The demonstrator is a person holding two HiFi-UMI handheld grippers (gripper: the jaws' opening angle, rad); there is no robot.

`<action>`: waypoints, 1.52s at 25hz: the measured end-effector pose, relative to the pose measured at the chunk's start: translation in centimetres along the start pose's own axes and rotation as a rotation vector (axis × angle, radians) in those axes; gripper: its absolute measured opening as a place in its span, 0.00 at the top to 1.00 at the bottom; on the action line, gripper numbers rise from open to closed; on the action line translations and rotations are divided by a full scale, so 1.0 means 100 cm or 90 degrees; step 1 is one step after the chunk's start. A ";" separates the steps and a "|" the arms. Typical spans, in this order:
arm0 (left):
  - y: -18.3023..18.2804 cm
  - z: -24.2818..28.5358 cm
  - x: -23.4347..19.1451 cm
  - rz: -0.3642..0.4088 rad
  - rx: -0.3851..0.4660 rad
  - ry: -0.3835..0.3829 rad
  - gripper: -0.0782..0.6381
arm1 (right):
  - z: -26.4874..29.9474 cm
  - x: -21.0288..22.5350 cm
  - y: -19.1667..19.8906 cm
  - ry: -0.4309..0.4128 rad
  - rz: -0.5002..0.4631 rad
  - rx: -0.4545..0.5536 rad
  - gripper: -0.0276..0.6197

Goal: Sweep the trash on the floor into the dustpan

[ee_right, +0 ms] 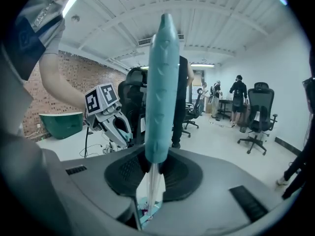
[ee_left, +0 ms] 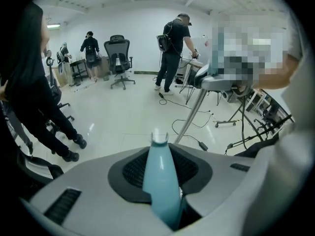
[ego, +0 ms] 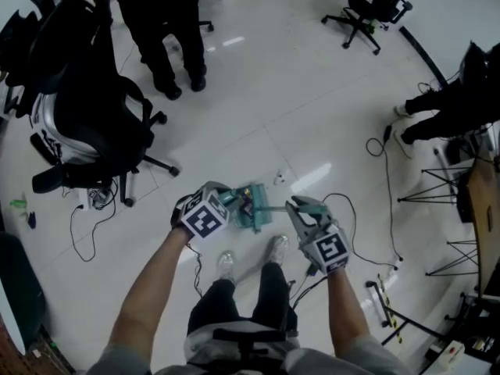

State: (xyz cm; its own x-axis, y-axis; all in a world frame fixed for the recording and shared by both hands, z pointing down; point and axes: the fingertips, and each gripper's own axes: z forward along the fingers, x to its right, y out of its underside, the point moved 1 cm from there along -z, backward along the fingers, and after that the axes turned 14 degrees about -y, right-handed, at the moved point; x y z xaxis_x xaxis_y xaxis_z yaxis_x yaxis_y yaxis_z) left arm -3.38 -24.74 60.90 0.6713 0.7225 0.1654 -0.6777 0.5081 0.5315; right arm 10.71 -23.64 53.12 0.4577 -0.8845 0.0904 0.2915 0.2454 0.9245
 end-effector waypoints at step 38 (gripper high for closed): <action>-0.107 0.104 -0.024 -0.005 -0.049 -0.045 0.75 | 0.052 0.158 0.061 -0.061 0.119 0.033 0.86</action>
State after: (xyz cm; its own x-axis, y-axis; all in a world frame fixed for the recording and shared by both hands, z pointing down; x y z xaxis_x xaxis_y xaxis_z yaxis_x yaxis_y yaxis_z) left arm 5.36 -36.82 63.46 0.6940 0.6849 0.2221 -0.6920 0.5494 0.4682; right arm 15.38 -38.20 62.06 0.4165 -0.8598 0.2955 0.1634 0.3905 0.9060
